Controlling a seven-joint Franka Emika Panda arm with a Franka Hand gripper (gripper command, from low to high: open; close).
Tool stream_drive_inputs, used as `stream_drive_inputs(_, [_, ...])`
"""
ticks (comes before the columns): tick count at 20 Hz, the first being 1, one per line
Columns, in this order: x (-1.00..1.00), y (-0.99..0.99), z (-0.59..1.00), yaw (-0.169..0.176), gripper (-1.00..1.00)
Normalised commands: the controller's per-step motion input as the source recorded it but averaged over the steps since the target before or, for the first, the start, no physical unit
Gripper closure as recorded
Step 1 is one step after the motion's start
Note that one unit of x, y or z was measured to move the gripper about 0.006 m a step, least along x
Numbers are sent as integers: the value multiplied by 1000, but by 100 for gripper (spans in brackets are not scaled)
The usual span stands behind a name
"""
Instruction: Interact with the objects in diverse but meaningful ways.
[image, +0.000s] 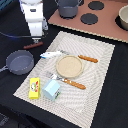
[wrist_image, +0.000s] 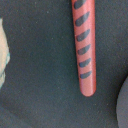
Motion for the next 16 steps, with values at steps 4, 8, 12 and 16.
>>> stream_drive_inputs(4, [-236,-11,-201,53,-100])
stream_drive_inputs(8, [-302,-114,-285,46,-100])
stream_drive_inputs(12, [-270,-170,-284,35,-100])
stream_drive_inputs(16, [-261,-171,-309,28,-100])
